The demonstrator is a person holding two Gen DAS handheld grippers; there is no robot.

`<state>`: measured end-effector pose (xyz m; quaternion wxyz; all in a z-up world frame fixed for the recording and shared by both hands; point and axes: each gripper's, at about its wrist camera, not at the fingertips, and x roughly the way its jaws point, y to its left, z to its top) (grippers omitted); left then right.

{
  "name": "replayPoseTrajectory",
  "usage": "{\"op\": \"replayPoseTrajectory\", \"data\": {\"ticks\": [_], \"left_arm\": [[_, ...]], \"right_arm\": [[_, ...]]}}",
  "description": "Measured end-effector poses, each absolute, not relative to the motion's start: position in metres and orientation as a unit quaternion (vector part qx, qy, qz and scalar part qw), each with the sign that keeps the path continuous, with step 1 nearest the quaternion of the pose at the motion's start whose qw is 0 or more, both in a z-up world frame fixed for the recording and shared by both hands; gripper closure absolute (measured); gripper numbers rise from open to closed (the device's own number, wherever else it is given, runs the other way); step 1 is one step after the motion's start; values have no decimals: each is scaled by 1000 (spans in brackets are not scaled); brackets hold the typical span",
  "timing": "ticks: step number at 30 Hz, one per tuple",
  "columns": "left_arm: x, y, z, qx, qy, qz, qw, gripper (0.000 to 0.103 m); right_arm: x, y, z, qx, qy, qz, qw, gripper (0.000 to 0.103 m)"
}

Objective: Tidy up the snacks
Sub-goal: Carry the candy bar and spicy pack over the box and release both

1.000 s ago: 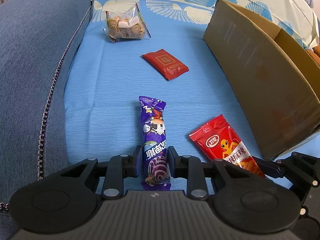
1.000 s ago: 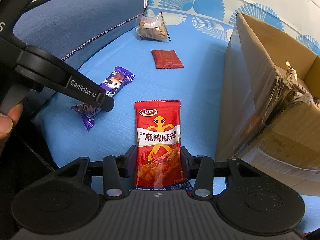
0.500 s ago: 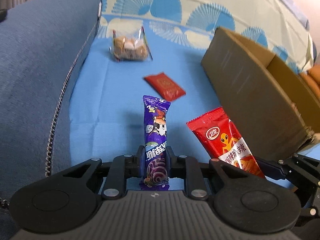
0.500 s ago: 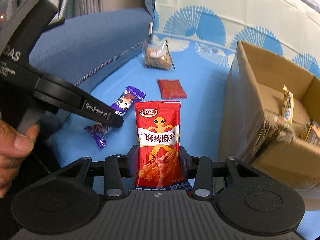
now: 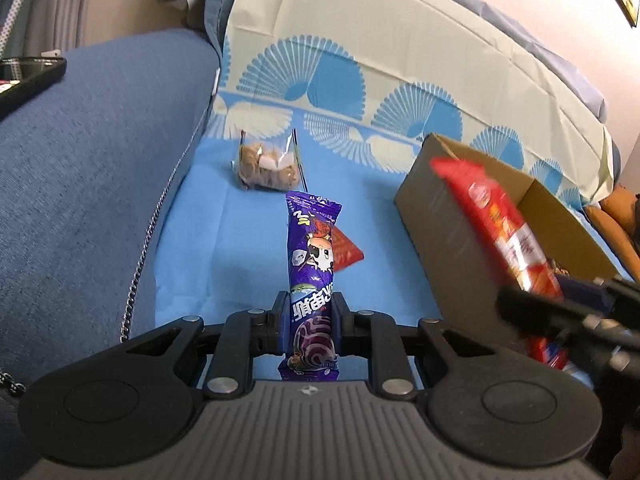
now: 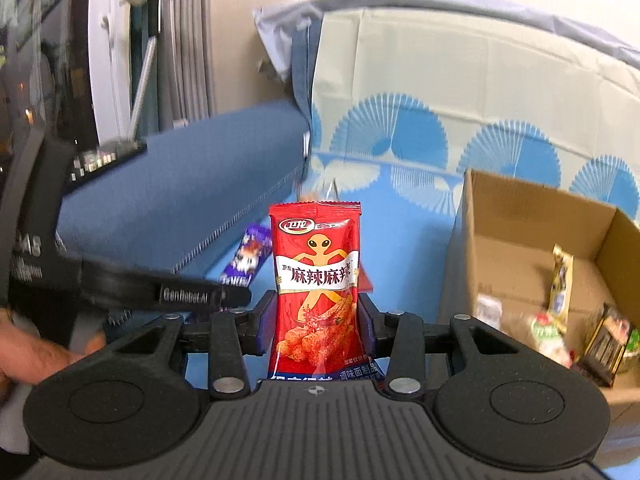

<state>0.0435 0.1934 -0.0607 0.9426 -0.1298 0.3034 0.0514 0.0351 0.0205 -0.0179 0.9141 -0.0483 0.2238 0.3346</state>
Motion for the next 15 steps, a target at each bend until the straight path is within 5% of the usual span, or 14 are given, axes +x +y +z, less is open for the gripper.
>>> {"op": "replayPoseTrajectory", "data": {"ticks": [15], "left_arm": [[47, 167, -40, -195, 295, 49, 934, 81]], "right_arm": [[62, -49, 18, 49, 161, 286, 943, 60]]}}
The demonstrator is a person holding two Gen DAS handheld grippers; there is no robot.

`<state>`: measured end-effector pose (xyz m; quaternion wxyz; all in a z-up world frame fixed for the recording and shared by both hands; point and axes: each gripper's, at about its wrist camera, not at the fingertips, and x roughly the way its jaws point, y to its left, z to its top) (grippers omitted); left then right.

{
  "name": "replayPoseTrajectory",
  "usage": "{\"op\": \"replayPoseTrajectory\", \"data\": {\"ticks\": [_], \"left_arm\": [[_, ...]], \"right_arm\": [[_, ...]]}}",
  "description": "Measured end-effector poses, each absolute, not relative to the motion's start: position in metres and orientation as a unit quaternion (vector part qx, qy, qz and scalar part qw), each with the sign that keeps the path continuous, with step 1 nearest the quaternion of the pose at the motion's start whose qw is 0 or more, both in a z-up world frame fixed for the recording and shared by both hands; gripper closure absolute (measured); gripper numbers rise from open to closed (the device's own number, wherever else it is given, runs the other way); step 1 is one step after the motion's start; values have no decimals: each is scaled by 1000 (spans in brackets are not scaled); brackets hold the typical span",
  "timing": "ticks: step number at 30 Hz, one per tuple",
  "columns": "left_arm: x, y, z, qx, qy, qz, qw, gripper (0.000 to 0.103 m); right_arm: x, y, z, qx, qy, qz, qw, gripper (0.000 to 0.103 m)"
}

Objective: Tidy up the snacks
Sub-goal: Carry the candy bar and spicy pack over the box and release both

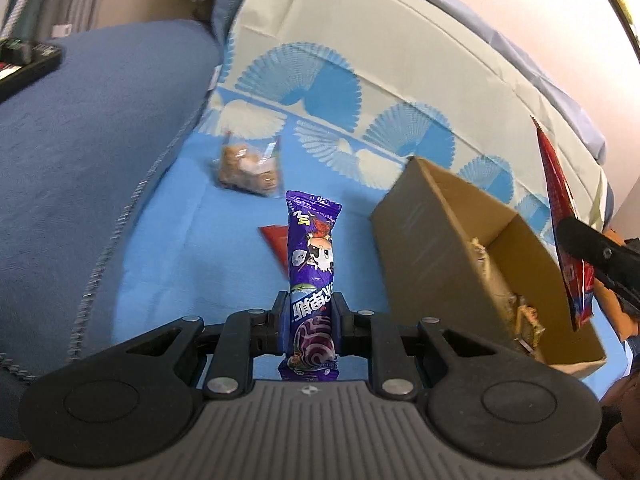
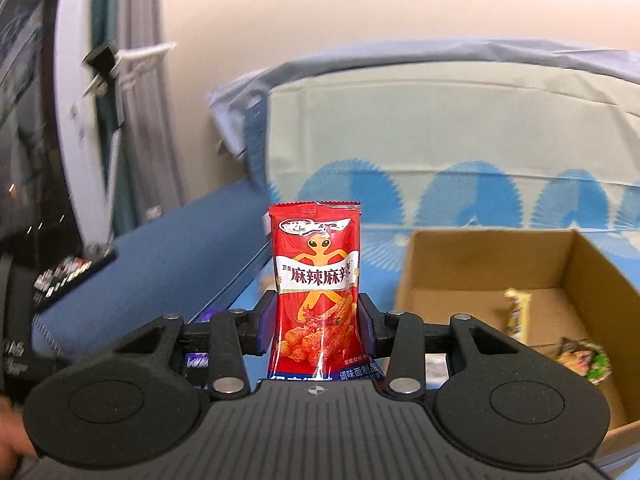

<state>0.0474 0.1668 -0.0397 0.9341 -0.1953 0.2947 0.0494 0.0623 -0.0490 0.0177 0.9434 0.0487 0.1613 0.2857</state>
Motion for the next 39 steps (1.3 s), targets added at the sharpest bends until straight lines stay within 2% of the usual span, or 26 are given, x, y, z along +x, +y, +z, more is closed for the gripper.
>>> {"op": "replayPoseTrajectory", "data": {"ticks": [10, 13, 14, 15, 17, 18, 25, 35, 37, 39], "left_arm": [[120, 66, 36, -190, 252, -51, 948, 81], [144, 30, 62, -182, 235, -89, 951, 80], [148, 20, 69, -178, 230, -96, 952, 73], [152, 10, 76, -174, 224, -107, 953, 58], [152, -3, 84, -164, 207, -121, 957, 43], [150, -8, 86, -155, 199, -127, 959, 42], [111, 7, 69, -122, 177, -102, 971, 41], [61, 106, 21, -75, 206, -64, 974, 33], [54, 128, 5, -54, 216, -75, 972, 37], [47, 147, -11, -28, 219, -73, 973, 50]], "right_arm": [[95, -122, 19, 122, 149, 121, 974, 60], [98, -140, 16, 132, 137, 57, 980, 55], [99, -144, 15, 134, 133, 39, 981, 51], [100, -148, 14, 138, 130, 23, 982, 38], [100, -151, 13, 142, 127, 17, 982, 27], [101, -152, 12, 140, 128, 18, 982, 27], [103, -146, 6, 116, 134, 29, 984, 27], [88, -111, 3, 50, 126, 80, 988, 26], [82, -101, 1, 34, 122, 95, 987, 27], [75, -92, -1, 21, 120, 109, 987, 27]]}}
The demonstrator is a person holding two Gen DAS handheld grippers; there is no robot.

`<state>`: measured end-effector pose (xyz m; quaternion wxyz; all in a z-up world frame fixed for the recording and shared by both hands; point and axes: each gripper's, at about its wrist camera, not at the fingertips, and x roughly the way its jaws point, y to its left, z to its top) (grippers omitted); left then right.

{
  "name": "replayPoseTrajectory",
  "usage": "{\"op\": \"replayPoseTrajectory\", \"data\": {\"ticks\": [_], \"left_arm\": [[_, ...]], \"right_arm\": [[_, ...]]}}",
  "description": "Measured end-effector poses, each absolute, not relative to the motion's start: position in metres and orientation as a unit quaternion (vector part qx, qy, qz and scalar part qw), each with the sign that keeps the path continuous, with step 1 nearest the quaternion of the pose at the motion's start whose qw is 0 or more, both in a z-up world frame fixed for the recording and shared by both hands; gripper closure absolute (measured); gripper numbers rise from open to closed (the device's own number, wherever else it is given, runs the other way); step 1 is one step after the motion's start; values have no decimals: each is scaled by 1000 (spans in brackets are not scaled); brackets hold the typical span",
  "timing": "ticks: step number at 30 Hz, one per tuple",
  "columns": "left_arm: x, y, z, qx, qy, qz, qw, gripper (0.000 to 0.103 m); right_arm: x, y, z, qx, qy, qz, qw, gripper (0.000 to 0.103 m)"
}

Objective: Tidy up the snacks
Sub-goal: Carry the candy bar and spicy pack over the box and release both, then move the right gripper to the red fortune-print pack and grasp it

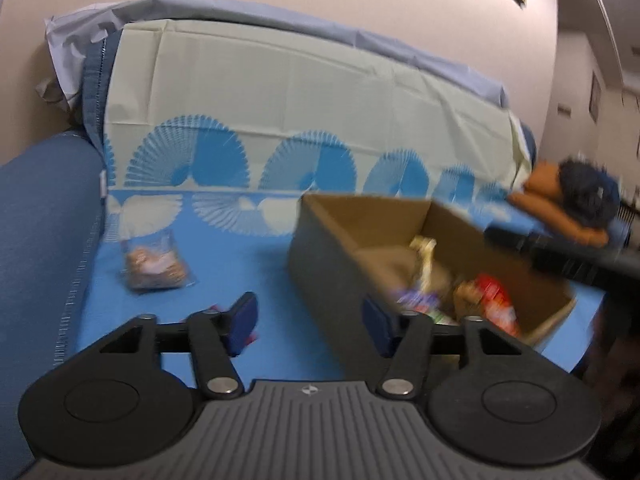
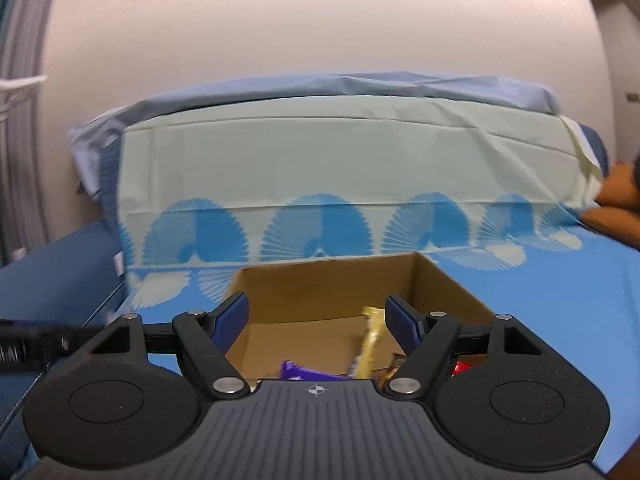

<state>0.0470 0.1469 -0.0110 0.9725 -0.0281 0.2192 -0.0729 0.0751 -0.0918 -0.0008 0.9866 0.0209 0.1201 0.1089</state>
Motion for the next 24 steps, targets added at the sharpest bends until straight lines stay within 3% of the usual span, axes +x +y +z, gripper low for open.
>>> {"op": "replayPoseTrajectory", "data": {"ticks": [1, 3, 4, 5, 8, 17, 20, 22, 24], "left_arm": [[44, 155, -18, -21, 222, -70, 972, 52], [36, 173, -34, -26, 227, -57, 972, 53], [32, 182, -42, -39, 229, -46, 972, 54], [30, 191, -47, -60, 234, -34, 970, 59], [26, 214, -45, -120, 211, -10, 970, 61], [25, 236, -44, -170, 197, 29, 965, 59], [26, 244, -44, -183, 194, 55, 962, 46], [26, 248, -44, -189, 191, 70, 961, 43], [25, 254, -44, -202, 184, 73, 959, 44]], "right_arm": [[72, -87, -2, 15, 120, 116, 986, 28], [68, -79, -4, 9, 124, 136, 983, 42], [67, -76, -6, 11, 130, 154, 979, 56], [65, -72, -7, 11, 134, 169, 976, 63], [58, -57, -11, 4, 137, 200, 970, 71], [58, 8, -12, -39, 161, 279, 946, 70], [79, 37, -14, -44, 190, 281, 940, 58], [98, 61, -20, -47, 217, 264, 939, 50], [116, 81, -28, -45, 236, 245, 939, 35]]}}
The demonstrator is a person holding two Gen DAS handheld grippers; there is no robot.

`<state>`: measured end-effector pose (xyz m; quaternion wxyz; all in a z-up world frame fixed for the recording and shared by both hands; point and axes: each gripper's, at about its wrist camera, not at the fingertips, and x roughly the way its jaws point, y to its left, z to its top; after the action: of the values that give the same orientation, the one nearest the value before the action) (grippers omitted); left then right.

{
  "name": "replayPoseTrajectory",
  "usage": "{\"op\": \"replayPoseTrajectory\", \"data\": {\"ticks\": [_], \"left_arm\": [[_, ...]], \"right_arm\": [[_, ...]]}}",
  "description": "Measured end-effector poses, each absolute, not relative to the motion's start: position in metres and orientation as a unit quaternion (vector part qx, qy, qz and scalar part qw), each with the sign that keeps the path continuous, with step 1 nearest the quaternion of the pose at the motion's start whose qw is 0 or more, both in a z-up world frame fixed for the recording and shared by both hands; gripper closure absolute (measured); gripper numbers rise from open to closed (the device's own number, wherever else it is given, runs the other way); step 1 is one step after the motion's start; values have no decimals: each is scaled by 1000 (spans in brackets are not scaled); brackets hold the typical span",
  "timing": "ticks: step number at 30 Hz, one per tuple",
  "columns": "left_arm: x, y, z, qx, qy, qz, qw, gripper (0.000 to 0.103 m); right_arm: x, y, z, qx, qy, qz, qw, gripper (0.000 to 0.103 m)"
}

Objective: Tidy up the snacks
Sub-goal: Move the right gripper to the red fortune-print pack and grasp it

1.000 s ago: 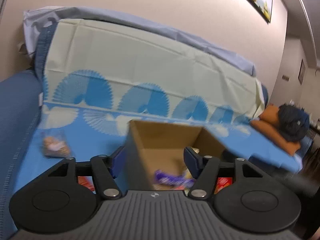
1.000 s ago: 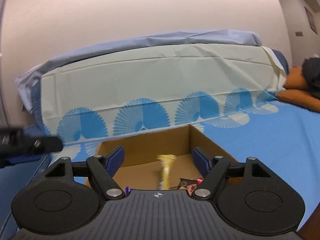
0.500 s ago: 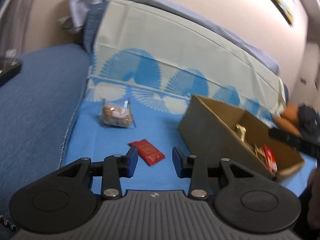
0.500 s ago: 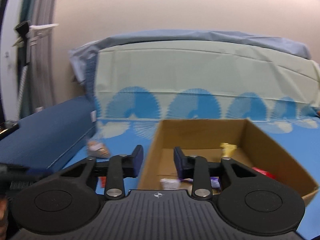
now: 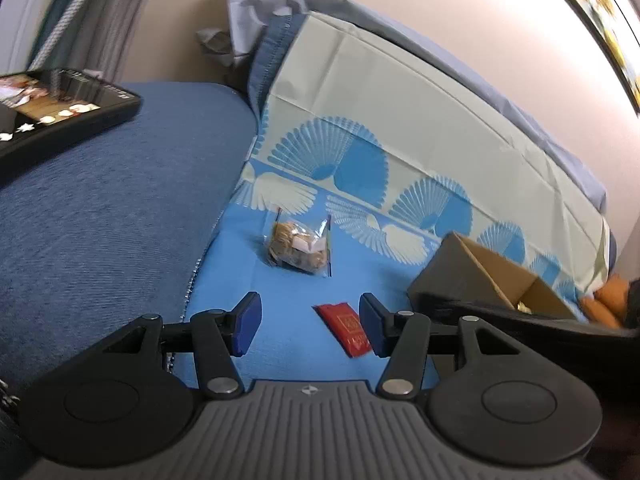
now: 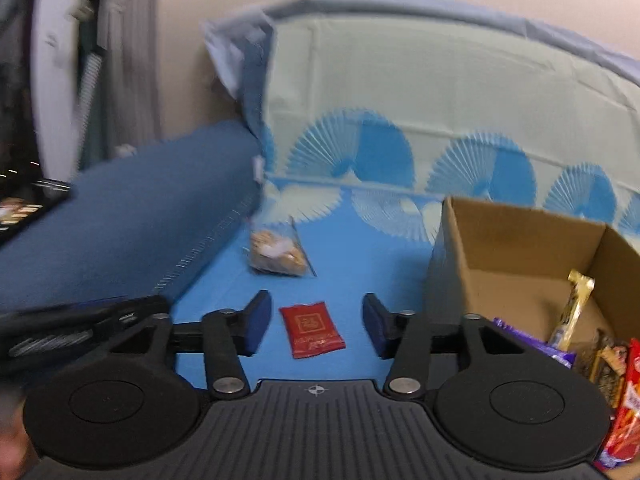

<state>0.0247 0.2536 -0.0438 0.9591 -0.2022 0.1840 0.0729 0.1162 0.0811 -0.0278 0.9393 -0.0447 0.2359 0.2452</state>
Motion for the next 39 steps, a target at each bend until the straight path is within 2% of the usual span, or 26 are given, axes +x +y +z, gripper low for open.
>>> {"op": "replayPoseTrajectory", "data": {"ticks": [3, 9, 14, 16, 17, 18, 25, 34, 39], "left_arm": [[23, 252, -42, -193, 178, 73, 962, 43], [22, 253, -43, -194, 172, 67, 963, 43], [24, 253, -44, -196, 170, 66, 964, 43], [24, 253, -45, -196, 170, 66, 964, 43], [24, 253, -45, -196, 170, 65, 964, 43], [24, 253, -45, -196, 169, 65, 964, 43], [23, 253, -45, -197, 170, 66, 963, 43], [23, 253, -46, -194, 171, 69, 964, 43], [25, 251, -47, -187, 178, 75, 963, 43]], "right_arm": [[146, 113, -46, -54, 264, 232, 935, 25], [198, 142, -84, -63, 327, 183, 925, 21], [218, 155, -109, -69, 379, 209, 899, 18], [217, 159, -114, -83, 383, 228, 891, 23], [214, 160, -114, -88, 374, 237, 892, 32], [213, 160, -112, -89, 370, 246, 891, 49], [192, 144, -91, -82, 337, 263, 900, 51], [99, 86, -41, -90, 309, 307, 896, 51], [63, 67, -36, -90, 299, 319, 895, 51]]}}
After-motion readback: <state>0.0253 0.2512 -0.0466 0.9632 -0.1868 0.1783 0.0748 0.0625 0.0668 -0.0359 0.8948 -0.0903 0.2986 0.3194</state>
